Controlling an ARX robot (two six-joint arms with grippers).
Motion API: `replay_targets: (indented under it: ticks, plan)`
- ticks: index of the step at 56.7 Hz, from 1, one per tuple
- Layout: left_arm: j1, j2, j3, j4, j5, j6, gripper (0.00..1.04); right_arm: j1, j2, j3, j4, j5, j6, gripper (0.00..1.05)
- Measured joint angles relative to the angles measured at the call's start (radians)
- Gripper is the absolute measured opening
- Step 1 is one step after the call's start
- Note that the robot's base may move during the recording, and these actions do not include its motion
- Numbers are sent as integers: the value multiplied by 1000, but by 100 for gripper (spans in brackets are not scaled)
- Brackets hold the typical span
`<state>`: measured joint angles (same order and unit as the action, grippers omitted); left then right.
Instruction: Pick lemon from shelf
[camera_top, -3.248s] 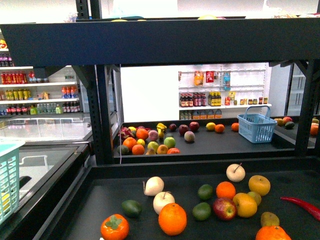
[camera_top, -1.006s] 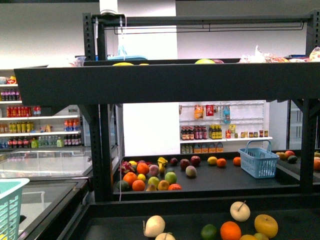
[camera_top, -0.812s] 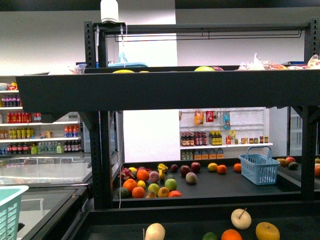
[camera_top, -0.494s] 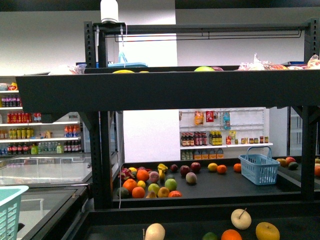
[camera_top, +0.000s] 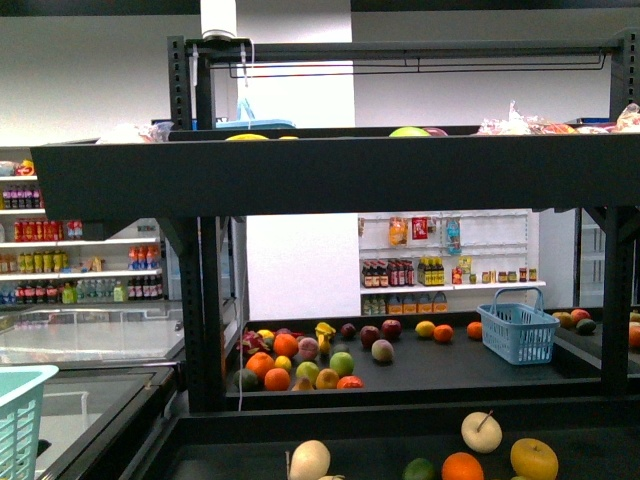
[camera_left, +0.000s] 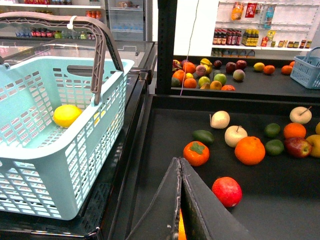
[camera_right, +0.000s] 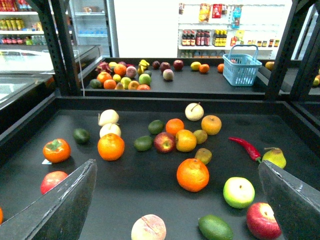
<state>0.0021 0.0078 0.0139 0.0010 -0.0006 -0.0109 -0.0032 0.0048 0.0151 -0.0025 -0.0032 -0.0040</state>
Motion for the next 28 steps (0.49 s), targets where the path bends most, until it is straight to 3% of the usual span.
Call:
replay_targets:
  ticks: [18, 28]
  plan:
    - [0, -2, 0, 0, 0, 0, 3, 0, 0, 0, 0, 0, 0, 97]
    - [0, -2, 0, 0, 0, 0, 35, 0, 0, 0, 0, 0, 0, 97]
